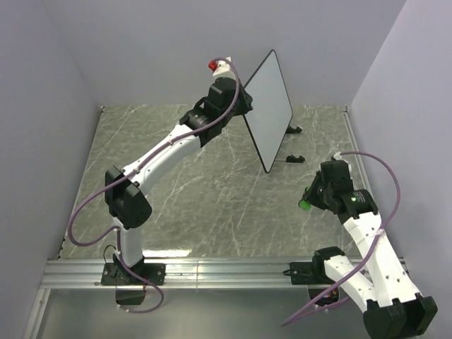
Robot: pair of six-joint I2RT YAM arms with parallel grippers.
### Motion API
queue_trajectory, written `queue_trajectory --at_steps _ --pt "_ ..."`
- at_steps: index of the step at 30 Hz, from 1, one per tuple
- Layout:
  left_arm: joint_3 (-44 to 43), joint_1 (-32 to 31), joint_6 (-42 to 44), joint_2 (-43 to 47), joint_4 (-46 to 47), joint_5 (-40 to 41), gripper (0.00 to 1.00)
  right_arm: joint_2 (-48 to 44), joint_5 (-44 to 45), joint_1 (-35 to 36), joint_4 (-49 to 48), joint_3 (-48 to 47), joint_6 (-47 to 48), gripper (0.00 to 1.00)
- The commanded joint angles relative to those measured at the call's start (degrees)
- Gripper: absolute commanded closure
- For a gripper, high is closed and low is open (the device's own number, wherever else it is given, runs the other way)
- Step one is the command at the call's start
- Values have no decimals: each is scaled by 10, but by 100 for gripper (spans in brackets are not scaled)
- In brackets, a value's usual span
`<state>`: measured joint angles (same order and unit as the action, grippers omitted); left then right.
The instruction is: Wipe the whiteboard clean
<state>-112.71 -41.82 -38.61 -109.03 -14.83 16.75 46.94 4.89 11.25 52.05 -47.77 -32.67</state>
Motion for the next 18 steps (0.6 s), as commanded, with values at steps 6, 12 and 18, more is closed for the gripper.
queue_trajectory --at_steps 6,12,18 --pt "-19 -7 -55 41 138 13 100 -8 2 11 -11 -9 8 100" --pt "19 -17 -92 52 145 17 100 -8 2 21 -11 -8 9 100" --pt "47 -39 -89 58 144 43 100 -5 2 33 -12 -7 10 100"
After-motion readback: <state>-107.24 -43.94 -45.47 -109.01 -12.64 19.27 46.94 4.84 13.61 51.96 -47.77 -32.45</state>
